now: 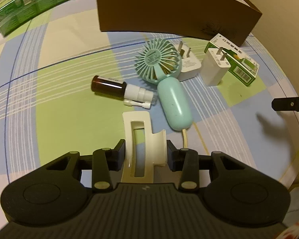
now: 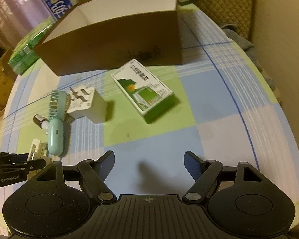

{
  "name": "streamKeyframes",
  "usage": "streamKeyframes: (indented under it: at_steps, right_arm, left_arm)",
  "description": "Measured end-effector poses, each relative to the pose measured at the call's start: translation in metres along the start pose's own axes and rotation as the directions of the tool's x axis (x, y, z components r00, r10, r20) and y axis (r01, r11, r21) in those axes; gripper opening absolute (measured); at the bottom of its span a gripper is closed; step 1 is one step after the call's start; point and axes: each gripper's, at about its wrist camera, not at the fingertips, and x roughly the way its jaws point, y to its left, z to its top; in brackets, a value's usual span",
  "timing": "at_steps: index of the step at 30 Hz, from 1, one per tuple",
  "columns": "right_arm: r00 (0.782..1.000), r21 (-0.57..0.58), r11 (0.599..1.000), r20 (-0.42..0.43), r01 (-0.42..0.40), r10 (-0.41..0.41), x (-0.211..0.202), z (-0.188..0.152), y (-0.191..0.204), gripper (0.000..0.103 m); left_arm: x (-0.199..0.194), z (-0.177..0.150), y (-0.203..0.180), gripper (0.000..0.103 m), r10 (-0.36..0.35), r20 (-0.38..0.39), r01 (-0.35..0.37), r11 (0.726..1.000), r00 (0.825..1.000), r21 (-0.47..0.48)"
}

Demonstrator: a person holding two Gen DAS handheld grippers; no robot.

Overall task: Organize rigid objects
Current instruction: 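Reach the left tool to the white plastic holder and close on it, then grasp the green-white spray box with the right tool while the left holds the holder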

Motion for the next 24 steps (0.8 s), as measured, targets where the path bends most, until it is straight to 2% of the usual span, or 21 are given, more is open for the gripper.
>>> streamKeyframes:
  at_steps: [7,16,24]
  right_arm:
    - [0.999,-0.080,0.996,0.022,-0.039,0.040,0.008,0.015,0.015,0.074]
    - [0.996,-0.202,0.979,0.093,-0.001,0.020,0.026,0.050,0.010,0.074]
    - [0.997,-0.324,0.946,0.071,0.003,0.021,0.063,0.070,0.015,0.074]
  left_arm:
    - [-0.019,0.002,0.013,0.036,0.050,0.050,-0.046,0.996,0.998,-0.071]
    - [-0.036,0.016,0.037,0.036,0.130,0.100,-0.111,0.978,0.987,-0.174]
    - [-0.041,0.031,0.051,0.036,0.176,0.116,-0.145,0.962,0.978,-0.233]
